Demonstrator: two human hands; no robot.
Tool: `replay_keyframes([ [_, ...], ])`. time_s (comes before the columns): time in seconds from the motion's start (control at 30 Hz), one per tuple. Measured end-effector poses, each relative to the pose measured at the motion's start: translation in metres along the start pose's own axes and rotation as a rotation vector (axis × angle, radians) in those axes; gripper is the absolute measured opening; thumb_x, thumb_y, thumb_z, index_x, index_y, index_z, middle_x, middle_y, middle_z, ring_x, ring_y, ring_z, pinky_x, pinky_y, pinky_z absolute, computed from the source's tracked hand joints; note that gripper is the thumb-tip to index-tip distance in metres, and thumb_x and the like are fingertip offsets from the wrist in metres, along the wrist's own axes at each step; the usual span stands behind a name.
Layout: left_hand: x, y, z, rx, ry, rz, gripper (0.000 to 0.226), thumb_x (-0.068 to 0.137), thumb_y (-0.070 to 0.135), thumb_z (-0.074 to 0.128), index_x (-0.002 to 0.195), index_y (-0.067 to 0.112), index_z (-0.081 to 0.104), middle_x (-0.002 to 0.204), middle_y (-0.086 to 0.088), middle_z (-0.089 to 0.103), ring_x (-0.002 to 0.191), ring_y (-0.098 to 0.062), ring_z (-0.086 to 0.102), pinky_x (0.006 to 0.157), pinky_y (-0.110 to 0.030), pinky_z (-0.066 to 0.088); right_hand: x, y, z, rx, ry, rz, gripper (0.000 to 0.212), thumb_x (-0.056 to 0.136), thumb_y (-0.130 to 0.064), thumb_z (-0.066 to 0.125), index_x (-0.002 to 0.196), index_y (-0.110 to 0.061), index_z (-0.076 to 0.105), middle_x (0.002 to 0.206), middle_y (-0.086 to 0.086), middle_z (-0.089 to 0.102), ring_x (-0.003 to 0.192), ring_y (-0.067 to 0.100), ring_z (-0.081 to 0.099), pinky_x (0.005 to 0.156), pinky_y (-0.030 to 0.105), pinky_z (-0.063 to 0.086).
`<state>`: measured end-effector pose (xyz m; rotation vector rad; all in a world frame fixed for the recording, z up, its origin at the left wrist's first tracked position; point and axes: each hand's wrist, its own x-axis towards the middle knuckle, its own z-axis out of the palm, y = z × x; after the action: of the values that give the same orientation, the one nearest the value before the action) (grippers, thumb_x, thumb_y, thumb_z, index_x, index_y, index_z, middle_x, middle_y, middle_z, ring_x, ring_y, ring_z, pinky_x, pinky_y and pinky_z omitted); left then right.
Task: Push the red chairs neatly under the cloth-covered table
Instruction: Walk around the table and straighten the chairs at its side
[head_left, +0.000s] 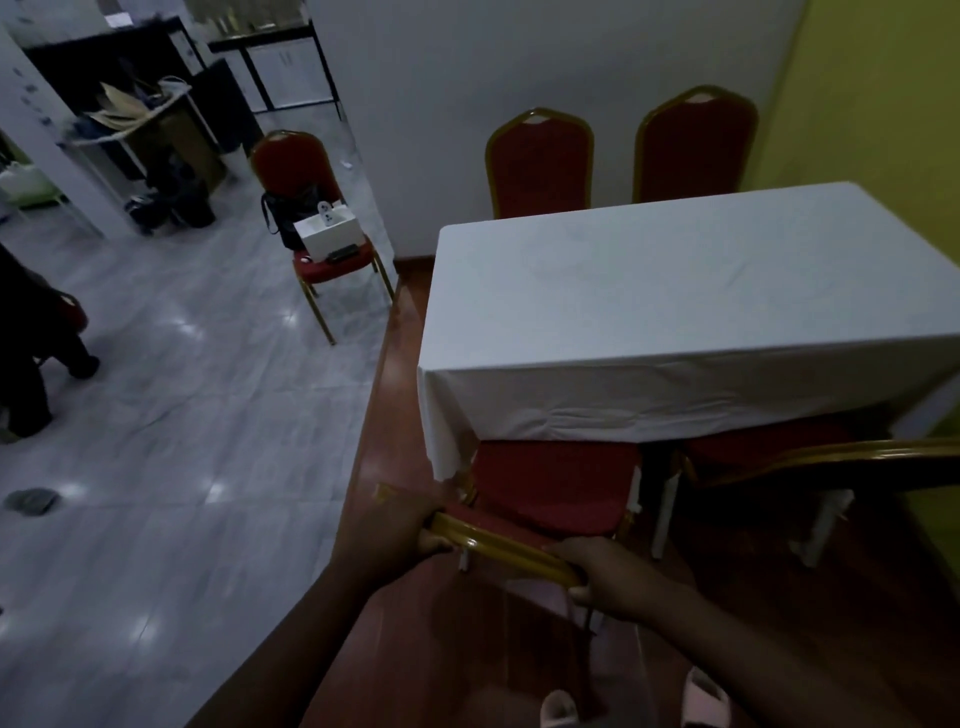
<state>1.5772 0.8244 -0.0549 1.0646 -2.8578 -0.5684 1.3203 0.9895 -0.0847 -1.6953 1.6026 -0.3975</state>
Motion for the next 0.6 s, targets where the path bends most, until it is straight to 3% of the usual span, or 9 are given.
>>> replay_keyframes([
  [0.17, 0.023, 0.027, 0.024, 0.068, 0.087, 0.007, 0.042, 0.073, 0.074, 0.055, 0.098, 0.04, 0.058, 0.09, 0.015, 0.066, 0.08, -0.001, 0.058, 0.067, -0.022, 0.043, -0.007, 0.036, -0.032, -0.063, -0.031, 0.057, 0.052, 0.079, -0.012, 0.062, 0.127, -0.028, 0.051, 0.124, -0.004, 0.059, 0.102, 0.009, 0.056, 0.083, 0.031, 0.05],
  [0.3, 0.058, 0.043, 0.03, 0.078, 0.014, -0.044, 0.044, 0.068, 0.077, 0.056, 0.084, 0.035, 0.057, 0.075, 0.011, 0.063, 0.068, -0.006, 0.058, 0.059, -0.031, 0.047, -0.01, 0.06, -0.065, -0.123, -0.083, 0.123, 0.05, 0.084, -0.007, 0.059, 0.131, -0.023, 0.048, 0.122, 0.002, 0.059, 0.09, 0.003, 0.05, 0.07, 0.019, 0.038],
  [0.37, 0.074, 0.047, 0.025, 0.089, -0.053, -0.065, 0.033, 0.07, 0.062, 0.065, 0.082, 0.031, 0.061, 0.075, 0.008, 0.064, 0.07, -0.011, 0.06, 0.057, -0.028, 0.044, -0.009, 0.069, -0.08, -0.144, -0.096, 0.151, 0.049, 0.085, -0.005, 0.057, 0.131, -0.021, 0.047, 0.12, 0.003, 0.059, 0.09, 0.003, 0.048, 0.064, 0.015, 0.035],
  [0.43, 0.084, 0.05, 0.025, 0.101, -0.073, -0.061, 0.023, 0.077, 0.05, 0.066, 0.088, 0.03, 0.063, 0.083, 0.006, 0.067, 0.076, -0.014, 0.063, 0.058, -0.028, 0.042, -0.006, 0.077, -0.093, -0.163, -0.102, 0.166, 0.048, 0.086, -0.004, 0.056, 0.13, -0.02, 0.047, 0.122, 0.004, 0.059, 0.094, 0.009, 0.052, 0.069, 0.02, 0.038],
  [0.6, 0.094, 0.075, 0.038, 0.163, -0.022, -0.056, 0.025, 0.084, 0.047, 0.057, 0.092, 0.023, 0.059, 0.091, 0.002, 0.065, 0.083, -0.019, 0.063, 0.064, -0.033, 0.048, -0.012, 0.099, -0.114, -0.199, -0.1, 0.184, 0.048, 0.083, -0.004, 0.058, 0.127, -0.02, 0.049, 0.124, 0.007, 0.056, 0.11, 0.022, 0.053, 0.087, 0.033, 0.042],
])
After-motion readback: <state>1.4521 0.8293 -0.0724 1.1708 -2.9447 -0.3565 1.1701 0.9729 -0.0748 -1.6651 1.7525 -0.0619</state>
